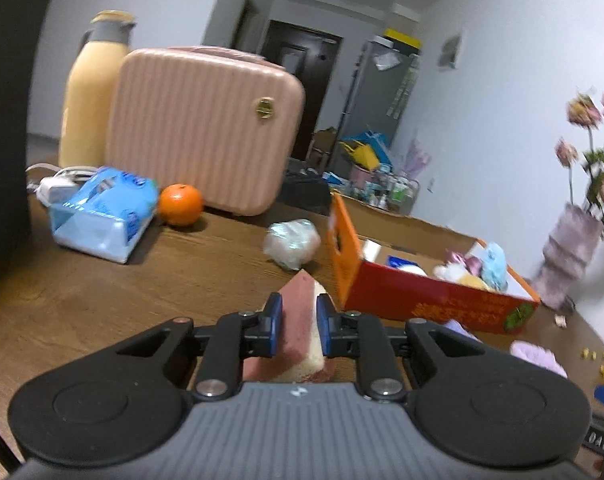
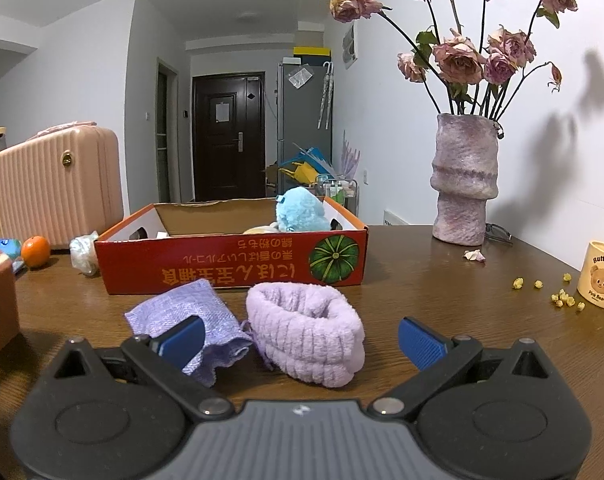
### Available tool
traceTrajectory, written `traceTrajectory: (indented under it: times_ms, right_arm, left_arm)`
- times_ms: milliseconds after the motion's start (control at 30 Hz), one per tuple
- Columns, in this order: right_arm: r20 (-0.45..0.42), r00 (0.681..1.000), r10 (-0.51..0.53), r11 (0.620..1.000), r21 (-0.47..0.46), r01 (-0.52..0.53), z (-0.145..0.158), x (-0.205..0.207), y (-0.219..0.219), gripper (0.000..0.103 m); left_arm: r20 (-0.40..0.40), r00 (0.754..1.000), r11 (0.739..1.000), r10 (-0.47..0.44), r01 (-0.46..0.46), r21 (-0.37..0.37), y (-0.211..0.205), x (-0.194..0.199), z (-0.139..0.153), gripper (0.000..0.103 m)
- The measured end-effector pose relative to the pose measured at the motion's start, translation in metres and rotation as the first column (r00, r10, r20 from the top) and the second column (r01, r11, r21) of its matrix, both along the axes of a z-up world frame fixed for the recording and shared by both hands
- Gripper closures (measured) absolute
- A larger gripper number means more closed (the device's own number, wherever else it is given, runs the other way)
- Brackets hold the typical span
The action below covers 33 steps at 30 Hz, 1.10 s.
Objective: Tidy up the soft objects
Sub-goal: 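Lift the sponge with the left tool and turn it upright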
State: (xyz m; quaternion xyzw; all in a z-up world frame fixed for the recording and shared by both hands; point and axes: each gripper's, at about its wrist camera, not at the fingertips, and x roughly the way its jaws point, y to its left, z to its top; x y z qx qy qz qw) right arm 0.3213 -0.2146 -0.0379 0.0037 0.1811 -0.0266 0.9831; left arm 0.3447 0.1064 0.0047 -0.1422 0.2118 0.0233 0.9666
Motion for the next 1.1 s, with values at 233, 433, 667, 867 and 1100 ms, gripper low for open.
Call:
traceTrajectory:
  times_ms: [233,433,667,867,1100]
  right_arm:
    - [0.001,1.000,0.006,1.000,0.009,-0.006,0.000,-0.001,-0.001,0.000]
    - [0.001,1.000,0.006,1.000,0.011,-0.006,0.001,-0.001,-0.002,0.000]
    - [0.002,1.000,0.007,1.000,0.012,-0.007,0.001,0.000,-0.002,0.000]
    - [0.001,1.000,0.009,1.000,0.010,-0.009,0.001,-0.001,-0.001,0.000]
    - [0.037,0.998,0.051,0.998,-0.030,-0.050,0.002,-0.008,0.010,0.000]
  left_arm:
    - [-0.007,0.997,0.993,0.078,-0.079,-0.087,0.036,-0.001,0.003,0.084]
    - [-0.020,0.992,0.988,0.124,-0.125,-0.089,0.052,-0.004,0.005,0.058]
    - [0.025,0.996,0.996,0.089,-0.088,-0.020,0.038,-0.011,0.010,0.007]
    - [-0.021,0.993,0.976,0.114,-0.108,0.189,0.004,0.001,-0.002,0.001]
    - [-0.116,0.990,0.940,0.081,-0.037,0.338,-0.017,0.023,-0.029,0.071]
